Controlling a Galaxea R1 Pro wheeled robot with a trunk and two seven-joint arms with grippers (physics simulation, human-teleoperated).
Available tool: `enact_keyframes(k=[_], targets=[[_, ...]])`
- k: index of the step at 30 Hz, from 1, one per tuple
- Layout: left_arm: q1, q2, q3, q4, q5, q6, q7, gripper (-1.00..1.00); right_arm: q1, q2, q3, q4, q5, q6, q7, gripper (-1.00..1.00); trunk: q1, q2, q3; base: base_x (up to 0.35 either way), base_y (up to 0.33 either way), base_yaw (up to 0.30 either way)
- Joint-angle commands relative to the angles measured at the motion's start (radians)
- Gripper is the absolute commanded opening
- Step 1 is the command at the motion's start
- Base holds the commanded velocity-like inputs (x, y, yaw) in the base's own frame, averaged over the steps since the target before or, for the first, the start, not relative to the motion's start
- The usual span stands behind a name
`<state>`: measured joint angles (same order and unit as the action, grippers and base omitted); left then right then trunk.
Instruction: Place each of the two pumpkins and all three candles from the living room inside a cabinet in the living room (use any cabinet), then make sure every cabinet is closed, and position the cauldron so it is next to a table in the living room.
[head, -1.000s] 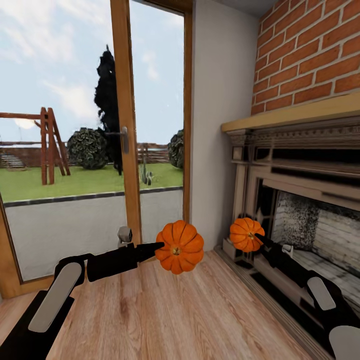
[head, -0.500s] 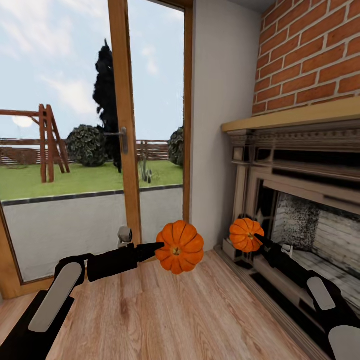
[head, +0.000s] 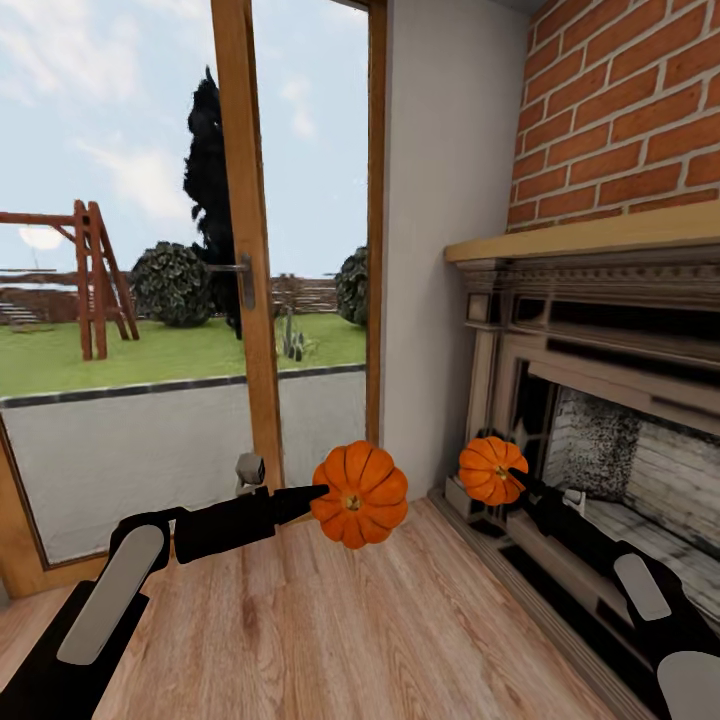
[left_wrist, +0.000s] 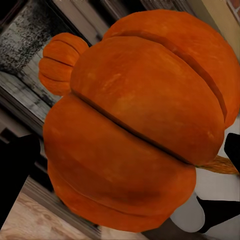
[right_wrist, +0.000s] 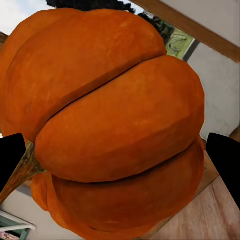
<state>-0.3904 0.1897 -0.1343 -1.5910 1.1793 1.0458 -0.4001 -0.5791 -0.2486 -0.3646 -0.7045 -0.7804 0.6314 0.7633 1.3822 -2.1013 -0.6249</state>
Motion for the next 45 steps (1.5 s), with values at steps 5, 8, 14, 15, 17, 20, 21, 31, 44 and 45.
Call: enact_keyframes(k=[5,8,14,15,17,20,21,31,44,45], targets=[[-0.001,0.001,0.0,0.0,-0.006,0.001,-0.008,-1.0,-0.001,0.0,-0.001,0.0,-0.003,0.007,0.001,-1.0,-0.019,0.035,0.006,0.0,0.0,0.0],[-0.001,0.001,0.0,0.0,-0.006,0.001,-0.008,-1.0,-0.001,0.0,-0.001,0.0,-0.003,0.007,0.002,-1.0,-0.031,0.056,0.011,0.0,0.0,0.0],[-0.001,0.001,0.0,0.0,-0.006,0.001,-0.009,-1.0,-0.001,0.0,-0.001,0.0,-0.003,0.007,0.002,-1.0,-0.054,0.098,0.02,0.0,0.0,0.0],[-0.001,0.001,0.0,0.0,-0.006,0.001,-0.009,-1.0,-0.001,0.0,-0.001,0.0,-0.003,0.007,0.002,-1.0,-0.058,0.105,0.021,0.0,0.0,0.0],[-0.001,0.001,0.0,0.0,-0.006,0.001,-0.009,-1.0,-0.001,0.0,-0.001,0.0,-0.003,0.007,0.002,-1.0,-0.065,0.119,0.024,0.0,0.0,0.0],[-0.001,0.001,0.0,-0.001,-0.006,0.001,-0.009,-1.0,-0.001,0.0,-0.002,0.0,-0.003,0.007,0.003,-1.0,-0.077,0.14,0.029,0.0,0.0,0.0],[-0.001,0.001,0.0,-0.001,-0.006,0.001,-0.009,-1.0,-0.001,0.0,-0.002,0.0,-0.003,0.007,0.003,-1.0,-0.081,0.147,0.03,0.0,0.0,0.0],[-0.001,0.001,0.0,-0.001,-0.006,0.001,-0.008,-1.0,-0.001,0.0,-0.002,0.0,-0.004,0.007,0.004,-1.0,-0.119,0.217,0.045,0.0,0.0,0.0],[-0.001,0.001,0.0,0.0,-0.006,0.001,-0.009,-1.0,-0.001,0.0,-0.002,0.0,-0.004,0.006,0.004,-1.0,-0.169,0.308,0.065,0.0,0.0,0.0],[-0.001,0.001,0.001,0.0,-0.006,0.001,-0.009,-1.0,-0.001,0.0,-0.002,0.0,-0.004,0.005,0.004,-1.0,-0.173,0.315,0.066,0.0,0.0,0.0]])
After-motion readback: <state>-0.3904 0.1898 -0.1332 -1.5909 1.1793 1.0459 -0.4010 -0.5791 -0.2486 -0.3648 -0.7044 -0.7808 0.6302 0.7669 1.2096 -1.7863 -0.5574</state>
